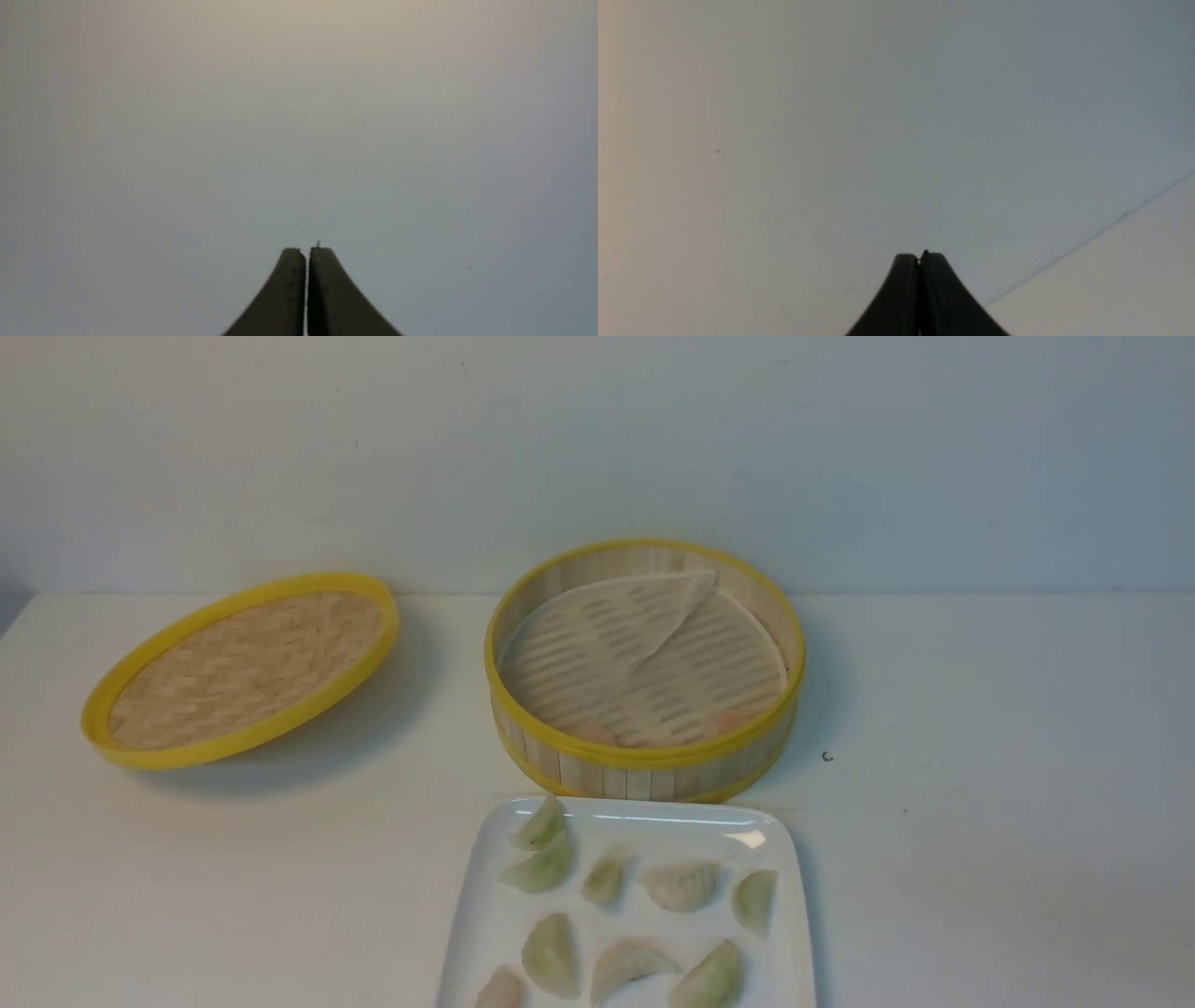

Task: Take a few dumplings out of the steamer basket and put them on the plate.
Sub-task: Use the left arm to grab a dumpling from the steamer

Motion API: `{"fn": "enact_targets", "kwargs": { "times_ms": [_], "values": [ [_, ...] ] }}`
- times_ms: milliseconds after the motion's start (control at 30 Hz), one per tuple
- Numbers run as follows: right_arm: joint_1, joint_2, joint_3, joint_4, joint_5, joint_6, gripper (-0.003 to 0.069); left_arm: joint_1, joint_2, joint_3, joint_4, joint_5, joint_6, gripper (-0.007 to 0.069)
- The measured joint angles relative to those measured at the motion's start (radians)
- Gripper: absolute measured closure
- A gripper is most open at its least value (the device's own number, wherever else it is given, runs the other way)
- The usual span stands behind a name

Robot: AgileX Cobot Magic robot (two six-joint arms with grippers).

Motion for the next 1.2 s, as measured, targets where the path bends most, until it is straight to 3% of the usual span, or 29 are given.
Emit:
{"fn": "enact_targets", "kwargs": {
  "times_ms": [67,233,267,400,433,500,667,800,967,1200],
  "values": [
    [0.0,0.0,0.0,0.003,-0.017,0.0,0.0673,0.0,0.098,-0.136,0.068,0.145,-0.002,0.0631],
    [0.0,0.0,-0.008,-0.001,-0.013,0.003,0.0673,0.0,0.345,-0.384,0.097,0.549,0.058,0.0631],
    [0.003,0.0,-0.04,-0.002,0.08,0.003,0.0673,-0.004,0.43,-0.449,0.087,0.679,0.11,0.0631],
    [0.025,0.016,-0.211,-0.008,0.372,-0.045,0.0673,-0.023,0.657,-0.567,0.002,0.956,0.267,0.0631],
    [0.027,0.024,-0.222,-0.008,0.388,-0.054,0.0673,-0.025,0.668,-0.571,-0.005,0.967,0.276,0.0631],
    [0.032,0.108,-0.373,-0.008,0.597,-0.097,0.0673,-0.038,0.809,-0.598,-0.12,1.053,0.399,0.0631],
    [0.034,0.338,-0.635,-0.013,0.92,-0.242,0.0673,-0.122,1.025,-0.622,-0.255,1.069,0.618,0.0631],
    [0.034,0.491,-0.763,-0.015,1.076,-0.387,0.0673,-0.241,1.17,-0.695,-0.26,1.053,0.665,0.0631],
    [0.034,0.561,-0.789,0.006,1.139,-0.439,0.0673,-0.351,1.358,-0.897,-0.244,1.088,0.686,0.0631],
    [0.034,0.566,-0.789,0.056,1.159,-0.446,0.0673,-0.409,1.623,-1.241,-0.167,1.127,0.709,0.0631]
  ]
}}
